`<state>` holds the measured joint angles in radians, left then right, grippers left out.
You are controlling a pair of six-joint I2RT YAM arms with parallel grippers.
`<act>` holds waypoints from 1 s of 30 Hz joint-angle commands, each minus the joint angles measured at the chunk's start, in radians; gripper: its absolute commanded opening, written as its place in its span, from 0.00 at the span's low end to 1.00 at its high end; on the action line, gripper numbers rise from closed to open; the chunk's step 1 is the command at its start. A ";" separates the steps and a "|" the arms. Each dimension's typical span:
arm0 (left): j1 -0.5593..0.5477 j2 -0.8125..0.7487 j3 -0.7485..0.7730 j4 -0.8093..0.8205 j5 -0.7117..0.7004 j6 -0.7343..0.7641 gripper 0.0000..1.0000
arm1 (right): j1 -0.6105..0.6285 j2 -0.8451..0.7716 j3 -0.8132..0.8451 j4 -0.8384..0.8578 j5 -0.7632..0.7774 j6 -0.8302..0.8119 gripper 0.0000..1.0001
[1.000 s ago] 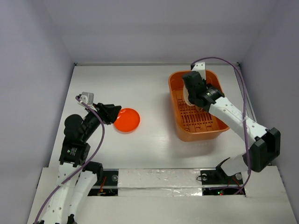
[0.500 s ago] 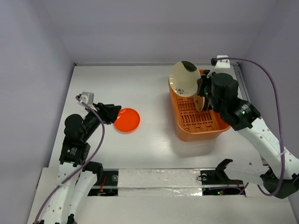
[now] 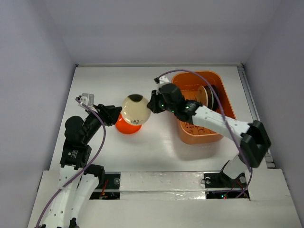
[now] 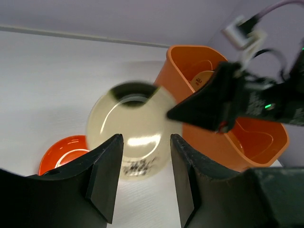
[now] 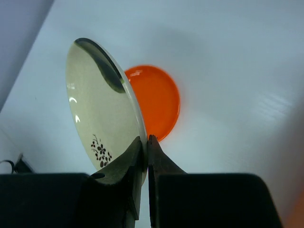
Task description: Unload the plates from the dish rack
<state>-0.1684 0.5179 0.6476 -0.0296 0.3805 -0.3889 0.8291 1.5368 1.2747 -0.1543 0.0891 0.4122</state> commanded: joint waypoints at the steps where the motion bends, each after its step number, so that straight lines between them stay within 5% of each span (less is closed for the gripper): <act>1: 0.009 0.001 0.050 0.031 -0.006 0.016 0.41 | 0.024 0.081 0.047 0.143 -0.139 0.083 0.00; 15: 0.009 -0.009 0.046 0.031 0.003 0.010 0.40 | 0.033 0.370 0.109 0.183 -0.147 0.171 0.02; 21: 0.009 -0.016 0.047 0.031 0.004 0.012 0.40 | 0.033 0.395 0.106 0.188 -0.137 0.180 0.27; 25: 0.009 -0.018 0.046 0.031 0.005 0.009 0.40 | 0.033 0.368 0.098 0.164 -0.097 0.151 0.66; 30: 0.009 -0.021 0.046 0.031 0.005 0.010 0.40 | 0.033 0.326 0.103 0.116 -0.100 0.105 0.78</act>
<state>-0.1658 0.5079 0.6552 -0.0319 0.3771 -0.3862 0.8524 1.9373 1.3384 -0.0418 -0.0334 0.5560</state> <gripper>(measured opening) 0.407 0.776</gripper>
